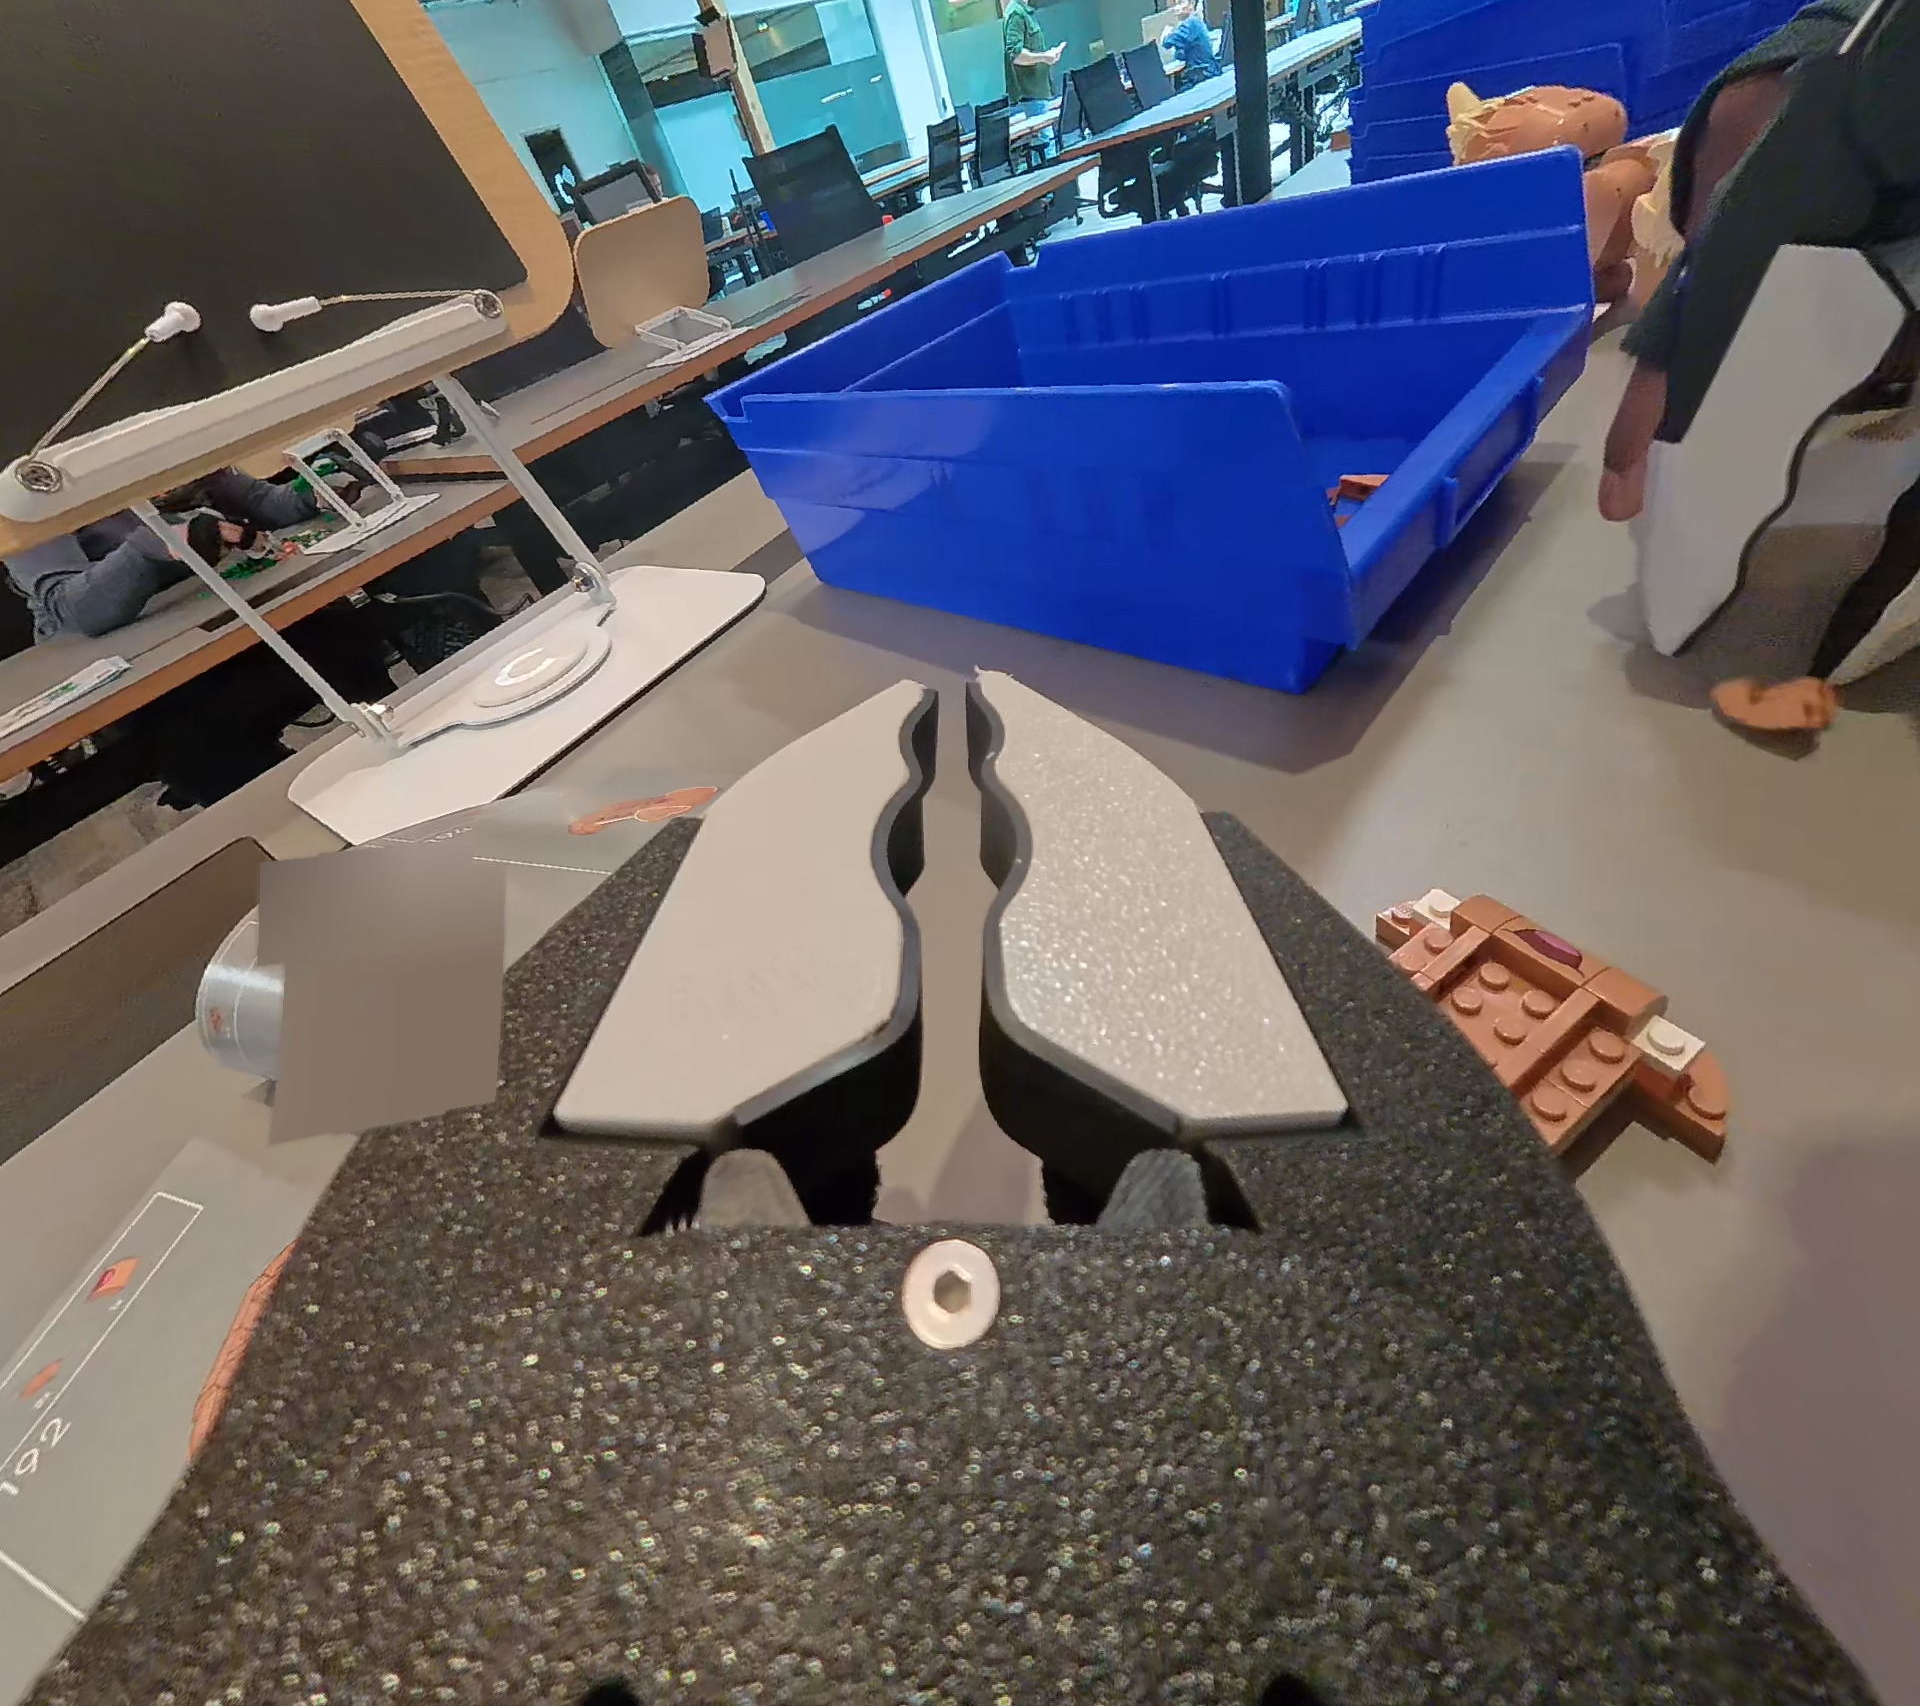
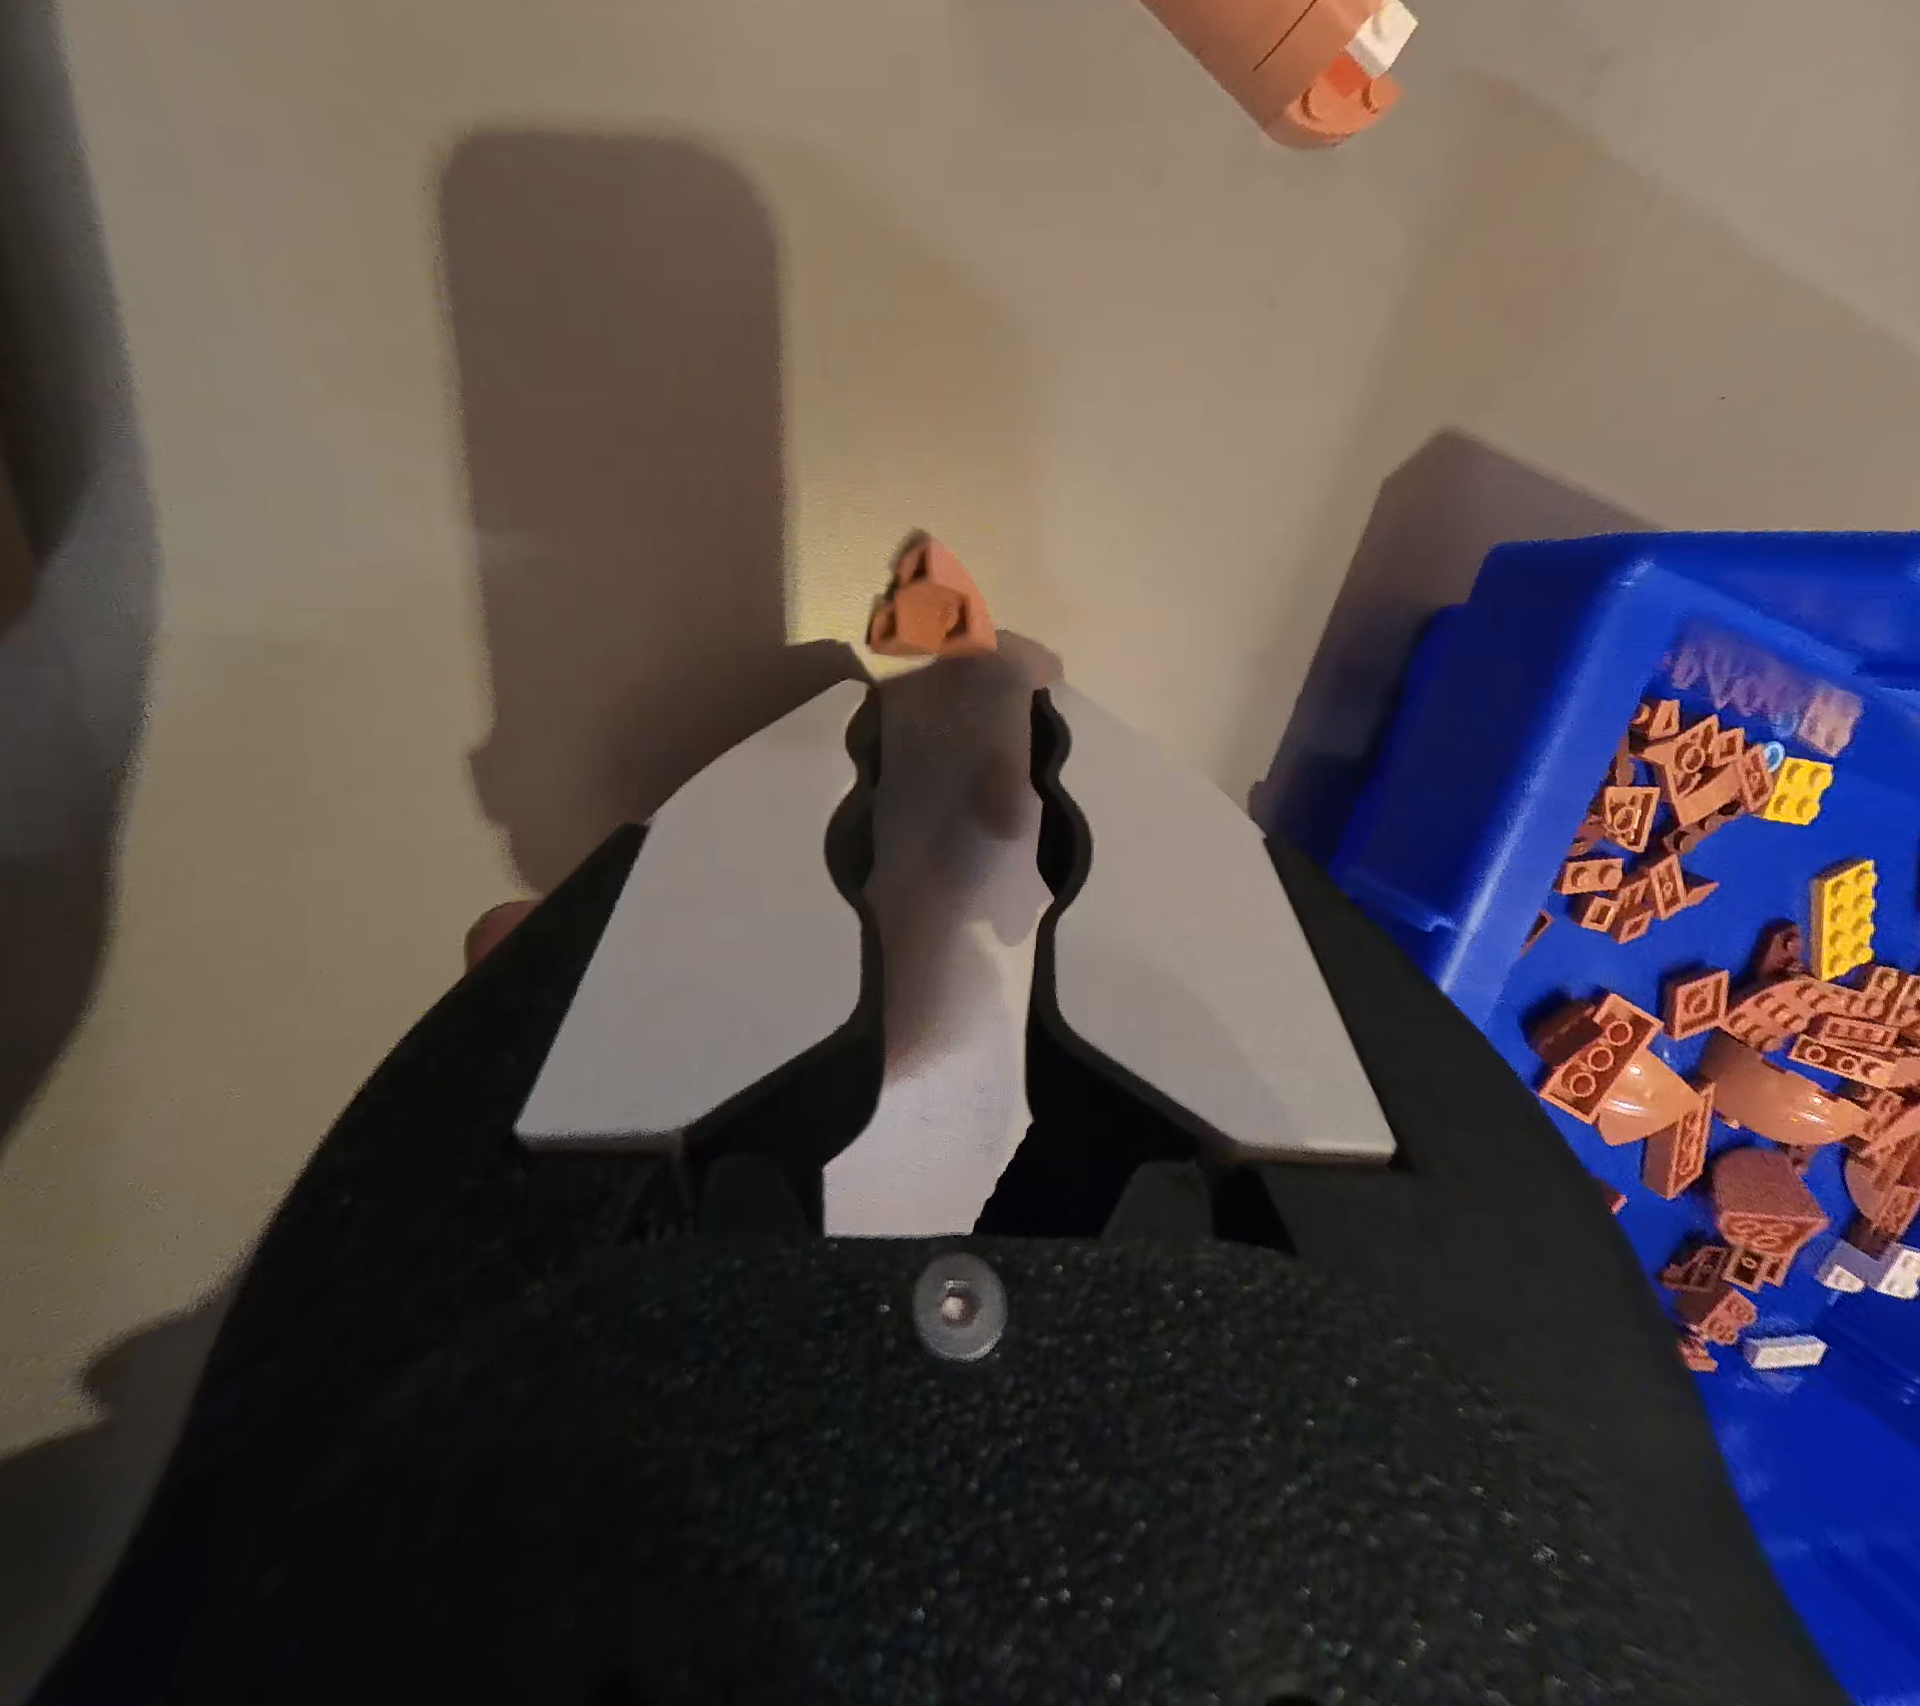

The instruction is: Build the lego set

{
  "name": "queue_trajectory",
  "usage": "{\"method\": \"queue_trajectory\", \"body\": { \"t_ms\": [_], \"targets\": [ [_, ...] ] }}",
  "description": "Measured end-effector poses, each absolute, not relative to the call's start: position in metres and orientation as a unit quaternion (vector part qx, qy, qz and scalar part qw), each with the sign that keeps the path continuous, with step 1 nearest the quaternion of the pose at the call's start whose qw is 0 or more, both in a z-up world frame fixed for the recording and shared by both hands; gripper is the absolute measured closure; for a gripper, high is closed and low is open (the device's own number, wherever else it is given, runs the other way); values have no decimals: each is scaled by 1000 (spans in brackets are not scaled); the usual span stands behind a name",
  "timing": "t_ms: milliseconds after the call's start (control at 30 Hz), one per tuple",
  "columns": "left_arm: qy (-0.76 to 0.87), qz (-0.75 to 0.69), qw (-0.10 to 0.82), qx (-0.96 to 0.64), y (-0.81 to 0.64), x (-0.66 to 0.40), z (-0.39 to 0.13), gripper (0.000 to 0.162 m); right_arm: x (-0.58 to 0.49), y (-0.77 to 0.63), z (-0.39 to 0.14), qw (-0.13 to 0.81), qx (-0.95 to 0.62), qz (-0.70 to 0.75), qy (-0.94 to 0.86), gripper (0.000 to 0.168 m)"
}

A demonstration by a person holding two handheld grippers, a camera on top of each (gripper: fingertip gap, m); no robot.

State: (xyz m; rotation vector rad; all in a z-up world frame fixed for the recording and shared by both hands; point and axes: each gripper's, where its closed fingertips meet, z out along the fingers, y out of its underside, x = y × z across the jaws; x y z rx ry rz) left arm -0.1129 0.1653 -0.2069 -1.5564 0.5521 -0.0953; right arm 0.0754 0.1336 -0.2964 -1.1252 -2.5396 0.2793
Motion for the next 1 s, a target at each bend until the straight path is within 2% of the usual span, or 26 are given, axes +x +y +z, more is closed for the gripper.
{"method": "queue_trajectory", "body": {
  "t_ms": [233, 367, 533, 667, 1000],
  "targets": [
    [244, -38, 678, -692, 166, -114, -207, 157, 57, 166, -245, 264, -449, 149, -840, 139],
    [244, -35, 679, -692, 166, -114, -207, 157, 58, 219, -230, 316, -512, 85, -794, 136],
    [242, -35, 679, -692, 167, -115, -207, 157, 77, 226, -266, 230, -547, 37, -804, 135],
    [242, -34, 679, -692, 167, -115, -207, 157, 78, 229, -272, 236, -521, 3, -820, 138],
    [240, -36, 679, -693, 167, -116, -207, 157, 80, 201, -270, 217, -510, 62, -830, 143]
  ]
}}
